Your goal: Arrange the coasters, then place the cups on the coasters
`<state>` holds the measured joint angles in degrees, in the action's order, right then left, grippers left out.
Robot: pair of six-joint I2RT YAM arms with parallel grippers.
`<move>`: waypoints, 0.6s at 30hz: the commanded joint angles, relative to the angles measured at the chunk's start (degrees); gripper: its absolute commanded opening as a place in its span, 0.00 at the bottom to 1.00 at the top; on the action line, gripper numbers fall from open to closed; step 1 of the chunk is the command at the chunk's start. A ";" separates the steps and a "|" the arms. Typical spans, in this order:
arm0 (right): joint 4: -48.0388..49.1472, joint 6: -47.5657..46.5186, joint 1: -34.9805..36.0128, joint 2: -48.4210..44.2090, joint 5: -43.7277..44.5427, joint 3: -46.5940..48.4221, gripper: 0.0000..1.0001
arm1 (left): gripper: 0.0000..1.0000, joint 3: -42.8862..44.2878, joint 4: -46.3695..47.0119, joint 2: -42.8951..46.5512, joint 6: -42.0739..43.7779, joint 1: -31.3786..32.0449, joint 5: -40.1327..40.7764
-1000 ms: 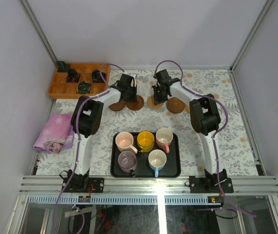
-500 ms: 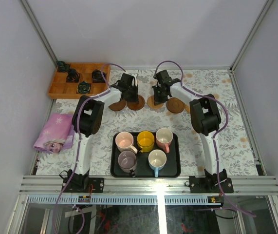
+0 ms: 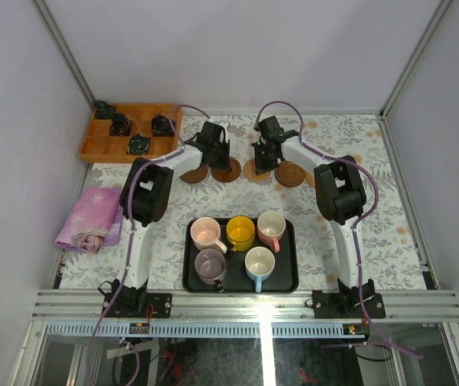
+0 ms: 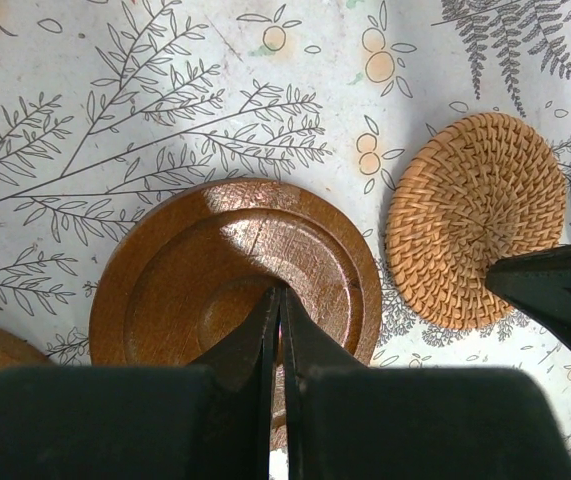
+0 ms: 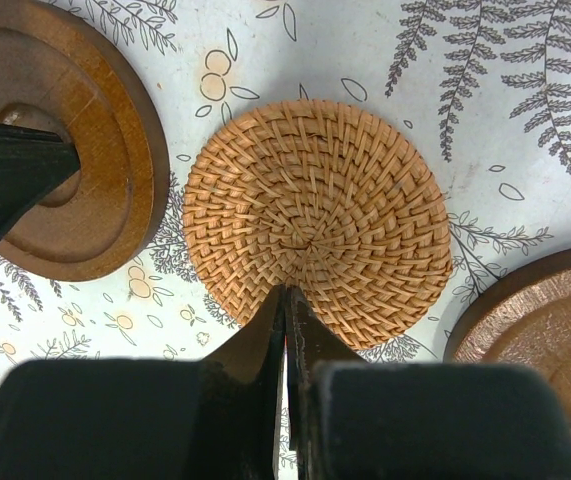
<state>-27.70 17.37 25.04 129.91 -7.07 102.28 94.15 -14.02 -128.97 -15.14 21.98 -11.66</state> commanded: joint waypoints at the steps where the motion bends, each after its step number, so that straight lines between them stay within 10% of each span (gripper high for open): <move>1: -1.18 -1.39 0.70 -3.88 0.39 0.61 0.00 | 0.00 -1.90 -5.14 -3.49 -0.15 1.23 -1.01; 18: -3.38 -3.65 0.53 -15.10 8.74 1.84 0.19 | 0.05 2.48 -10.04 9.79 2.30 0.55 3.21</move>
<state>-30.96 14.68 25.12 123.15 -4.64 105.78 95.13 -21.76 -125.67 -14.24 22.50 -9.67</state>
